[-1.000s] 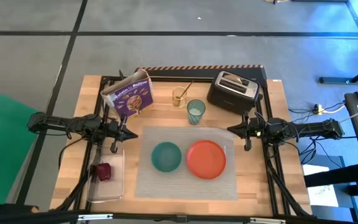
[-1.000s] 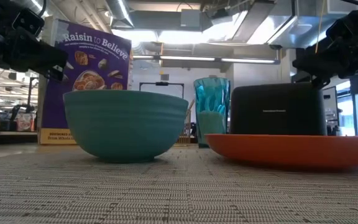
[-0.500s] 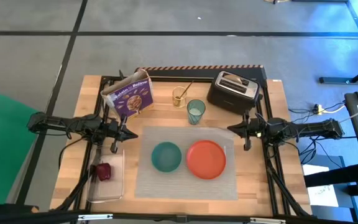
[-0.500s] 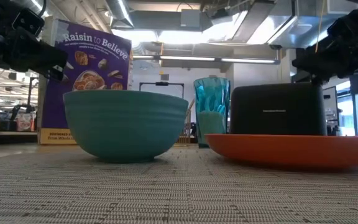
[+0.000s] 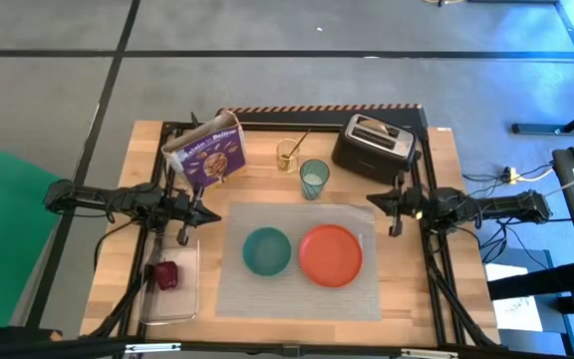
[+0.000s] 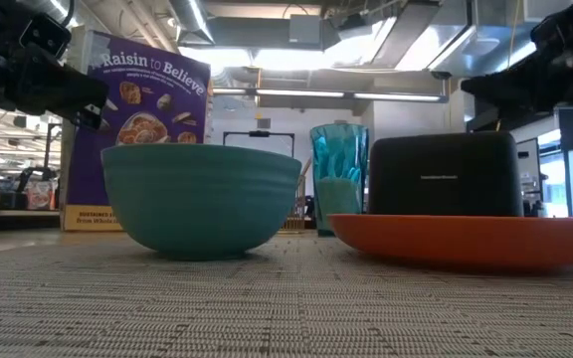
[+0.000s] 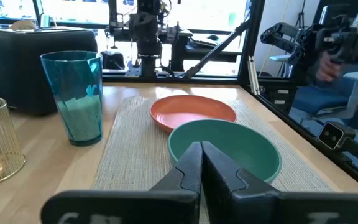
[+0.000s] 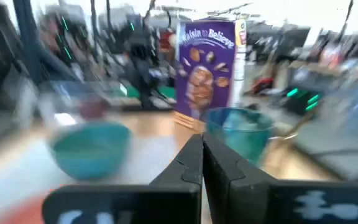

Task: Arrange a breakfast setting
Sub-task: Pour the cereals from the cereal box into the green bowl

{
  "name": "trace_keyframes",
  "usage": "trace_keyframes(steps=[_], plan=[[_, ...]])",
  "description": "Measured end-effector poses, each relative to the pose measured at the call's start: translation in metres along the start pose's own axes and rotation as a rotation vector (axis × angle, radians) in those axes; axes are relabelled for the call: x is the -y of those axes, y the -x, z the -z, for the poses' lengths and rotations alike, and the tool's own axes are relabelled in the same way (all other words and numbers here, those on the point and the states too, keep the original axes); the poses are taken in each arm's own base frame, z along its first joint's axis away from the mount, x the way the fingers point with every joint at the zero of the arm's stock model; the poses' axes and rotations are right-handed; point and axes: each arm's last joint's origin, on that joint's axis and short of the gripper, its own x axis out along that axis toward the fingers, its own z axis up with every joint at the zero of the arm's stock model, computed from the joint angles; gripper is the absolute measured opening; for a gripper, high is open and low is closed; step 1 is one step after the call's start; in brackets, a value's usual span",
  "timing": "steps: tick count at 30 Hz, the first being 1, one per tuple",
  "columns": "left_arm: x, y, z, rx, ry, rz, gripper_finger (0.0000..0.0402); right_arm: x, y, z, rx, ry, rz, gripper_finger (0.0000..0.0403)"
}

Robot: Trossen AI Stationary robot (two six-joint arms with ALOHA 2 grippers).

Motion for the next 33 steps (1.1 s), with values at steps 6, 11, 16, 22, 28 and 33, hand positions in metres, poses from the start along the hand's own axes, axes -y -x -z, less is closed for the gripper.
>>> trace_keyframes(steps=[6, 11, 16, 22, 28, 33], plan=[[0.0, 0.0, 0.0, 0.0, -0.001, 0.0, 0.0, 0.003, 0.001, -0.009, 0.114, -0.375, 0.077, 0.0001], [-0.001, 0.0, -0.005, 0.055, -0.065, -0.058, 0.0, 0.007, 0.003, -0.02, 0.258, -0.455, 0.195, 0.0001], [0.0, 0.002, -0.018, 0.193, 0.033, -0.028, 0.0, 0.009, 0.006, -0.03, 0.371, -0.518, 0.233, 0.0001], [0.001, 0.005, -0.031, 0.324, 0.383, 0.031, 0.0, 0.01, 0.008, -0.033, 0.433, -0.631, 0.254, 0.0001], [0.001, 0.011, -0.056, 0.399, 0.643, 0.029, 0.0, 0.01, 0.007, -0.04, 0.442, -0.671, 0.236, 0.0001], [0.004, 0.019, -0.098, 0.436, 0.658, 0.039, 0.0, 0.009, 0.003, -0.057, 0.446, -0.605, 0.257, 0.0023]])
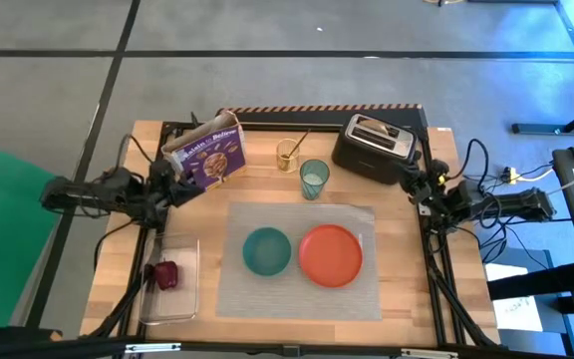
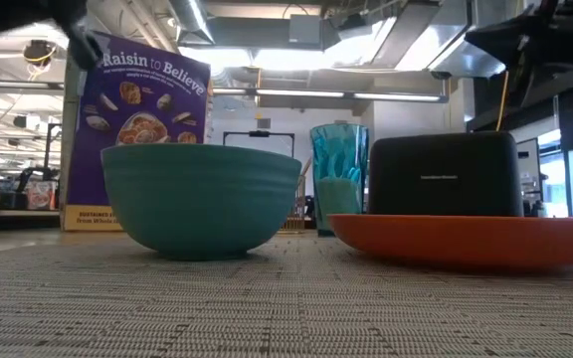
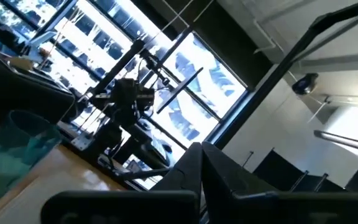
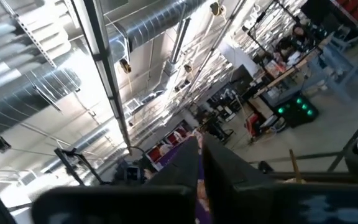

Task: Arrange a breakfast setting
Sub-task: Pour the cereals from the cereal box into the green bowl

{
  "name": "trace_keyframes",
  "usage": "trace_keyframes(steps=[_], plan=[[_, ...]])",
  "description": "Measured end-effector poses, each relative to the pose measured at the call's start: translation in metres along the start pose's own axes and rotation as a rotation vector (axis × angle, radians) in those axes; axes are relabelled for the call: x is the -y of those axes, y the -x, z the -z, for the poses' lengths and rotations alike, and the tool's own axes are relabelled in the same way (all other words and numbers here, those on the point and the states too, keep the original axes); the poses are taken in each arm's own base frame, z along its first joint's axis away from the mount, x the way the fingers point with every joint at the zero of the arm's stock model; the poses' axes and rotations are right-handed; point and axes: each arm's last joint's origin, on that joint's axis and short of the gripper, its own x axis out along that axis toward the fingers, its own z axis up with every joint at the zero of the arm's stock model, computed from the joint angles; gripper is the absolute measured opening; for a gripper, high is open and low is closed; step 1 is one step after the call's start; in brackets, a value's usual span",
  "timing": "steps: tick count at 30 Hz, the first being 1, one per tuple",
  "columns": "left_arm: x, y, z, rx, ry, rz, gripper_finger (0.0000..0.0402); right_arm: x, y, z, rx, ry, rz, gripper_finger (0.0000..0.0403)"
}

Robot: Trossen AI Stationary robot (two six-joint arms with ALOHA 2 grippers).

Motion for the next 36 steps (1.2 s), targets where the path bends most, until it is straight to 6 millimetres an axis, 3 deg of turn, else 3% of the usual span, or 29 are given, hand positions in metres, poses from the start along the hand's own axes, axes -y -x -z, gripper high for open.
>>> trace_keyframes(steps=[8, 13, 19, 23, 29, 36], plan=[[0.051, -0.027, -0.06, 0.128, -0.078, -0.09, 0.0, -0.022, -0.017, -0.024, 0.076, 0.098, 0.07, 0.0139], [0.086, -0.03, -0.097, 0.212, -0.122, -0.013, 0.0, -0.032, -0.026, -0.037, 0.133, 0.152, 0.181, 0.0208], [0.112, -0.02, -0.125, 0.256, -0.31, 0.093, 0.0, -0.039, -0.035, -0.035, 0.099, 0.176, 0.156, 0.0237], [0.116, -0.024, -0.131, 0.193, -0.446, -0.027, 0.0006, -0.038, -0.042, -0.025, 0.058, 0.168, 0.172, 0.0238], [0.112, -0.036, -0.133, -0.05, -0.579, -0.37, 0.0073, -0.037, -0.049, -0.01, -0.001, 0.121, 0.173, 0.0238], [0.113, -0.029, -0.145, -0.102, -0.682, -0.733, 0.0194, -0.034, -0.056, 0.005, -0.058, 0.134, 0.194, 0.0238]])
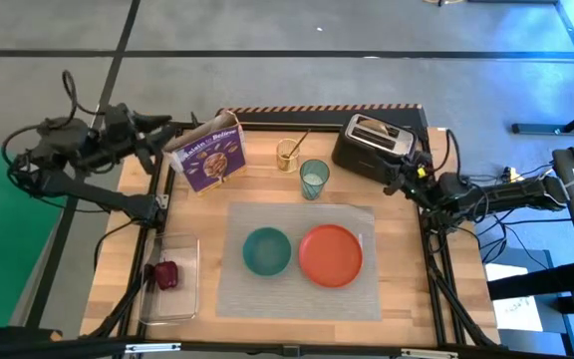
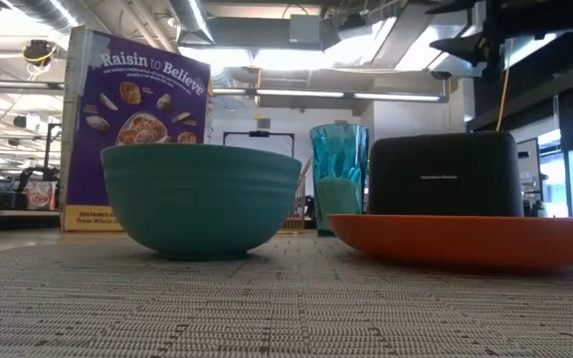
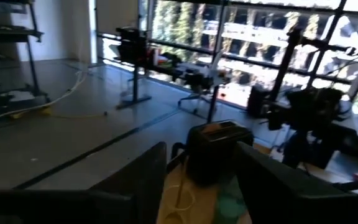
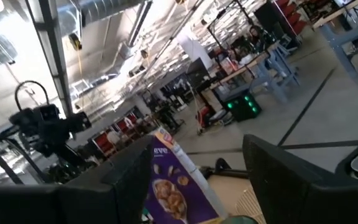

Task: Arrange a breakfast setting
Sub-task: Pour the cereals from the cereal box into the green bowl

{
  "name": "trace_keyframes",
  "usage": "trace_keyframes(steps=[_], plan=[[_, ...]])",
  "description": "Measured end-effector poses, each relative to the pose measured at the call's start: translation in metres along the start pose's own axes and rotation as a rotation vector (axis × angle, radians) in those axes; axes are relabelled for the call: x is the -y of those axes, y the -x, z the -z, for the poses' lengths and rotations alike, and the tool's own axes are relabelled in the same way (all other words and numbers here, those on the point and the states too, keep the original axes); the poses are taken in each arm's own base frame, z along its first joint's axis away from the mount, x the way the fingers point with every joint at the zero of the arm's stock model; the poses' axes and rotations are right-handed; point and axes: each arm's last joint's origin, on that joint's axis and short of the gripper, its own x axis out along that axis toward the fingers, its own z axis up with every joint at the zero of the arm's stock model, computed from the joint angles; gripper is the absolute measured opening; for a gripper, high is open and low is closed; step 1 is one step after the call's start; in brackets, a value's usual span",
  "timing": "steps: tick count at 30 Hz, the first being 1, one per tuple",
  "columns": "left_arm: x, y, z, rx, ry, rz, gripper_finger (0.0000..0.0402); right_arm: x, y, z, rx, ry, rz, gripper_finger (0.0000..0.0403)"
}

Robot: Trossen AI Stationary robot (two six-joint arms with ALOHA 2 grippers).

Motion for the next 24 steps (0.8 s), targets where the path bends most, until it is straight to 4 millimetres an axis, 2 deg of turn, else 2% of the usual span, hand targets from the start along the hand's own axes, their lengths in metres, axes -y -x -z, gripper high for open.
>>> trace_keyframes(steps=[6, 11, 19, 24], plan=[[-0.009, 0.005, 0.016, -0.163, -0.112, -0.097, 0.0278, 0.001, -0.003, 0.005, 0.001, 0.054, 0.057, 0.0238], [-0.011, 0.003, 0.039, -0.331, -0.199, -0.088, 0.0323, 0.002, -0.004, 0.006, 0.01, 0.092, 0.089, 0.0238], [-0.013, -0.004, 0.078, -0.475, -0.112, -0.183, 0.0352, 0.003, -0.004, 0.007, 0.007, 0.098, 0.095, 0.0263], [-0.016, -0.005, 0.09, -0.47, -0.081, -0.279, 0.0353, 0.003, -0.004, 0.007, 0.006, 0.099, 0.095, 0.0286]])
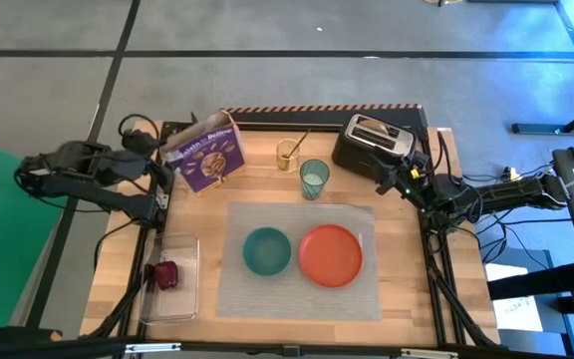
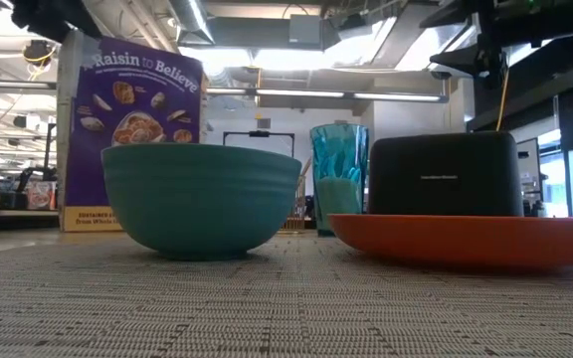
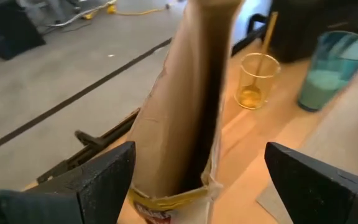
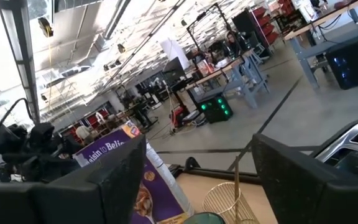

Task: Arrange a breakfast setting
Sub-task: Pour the cereals from the cereal box into the green bowl

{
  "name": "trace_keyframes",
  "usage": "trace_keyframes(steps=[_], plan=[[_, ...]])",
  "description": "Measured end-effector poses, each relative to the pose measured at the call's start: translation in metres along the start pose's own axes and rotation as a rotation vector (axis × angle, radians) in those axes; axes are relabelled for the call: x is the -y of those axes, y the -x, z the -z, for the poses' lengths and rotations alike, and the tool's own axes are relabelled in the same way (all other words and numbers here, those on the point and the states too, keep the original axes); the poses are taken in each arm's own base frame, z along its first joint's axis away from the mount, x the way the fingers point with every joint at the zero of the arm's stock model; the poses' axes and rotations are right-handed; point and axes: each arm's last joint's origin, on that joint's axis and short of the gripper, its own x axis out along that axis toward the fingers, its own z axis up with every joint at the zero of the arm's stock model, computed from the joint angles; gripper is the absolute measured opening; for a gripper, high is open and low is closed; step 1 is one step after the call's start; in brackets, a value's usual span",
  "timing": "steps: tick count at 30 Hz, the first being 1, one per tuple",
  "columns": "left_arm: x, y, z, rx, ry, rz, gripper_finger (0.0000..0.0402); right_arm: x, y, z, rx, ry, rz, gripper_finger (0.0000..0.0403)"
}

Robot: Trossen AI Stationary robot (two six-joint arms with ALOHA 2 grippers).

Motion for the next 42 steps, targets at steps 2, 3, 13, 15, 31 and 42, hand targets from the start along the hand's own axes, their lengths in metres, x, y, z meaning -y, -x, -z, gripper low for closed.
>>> trace_keyframes(steps=[2, 3, 13, 15, 31, 42], plan=[[-0.001, 0.0, 0.001, 0.013, 0.014, -0.019, 0.0353, 0.0, 0.0, 0.0, -0.002, 0.002, 0.001, 0.0291], [-0.001, 0.0, 0.0, 0.02, 0.014, -0.028, 0.0353, 0.0, 0.0, 0.001, -0.006, 0.007, 0.003, 0.0293], [0.016, 0.001, -0.02, 0.149, -0.082, 0.149, 0.034, 0.002, 0.0, 0.003, -0.028, 0.021, 0.012, 0.0294], [0.015, 0.003, -0.024, 0.174, -0.108, 0.136, 0.0335, 0.002, 0.0, 0.003, -0.028, 0.02, 0.012, 0.0294], [-0.008, 0.011, -0.005, -0.007, -0.018, 0.059, 0.0332, 0.002, 0.0, 0.004, -0.031, 0.016, 0.013, 0.0294], [0.002, -0.013, 0.023, -0.11, 0.056, -0.025, 0.0332, 0.008, -0.006, 0.002, -0.038, -0.007, 0.004, 0.0294]])
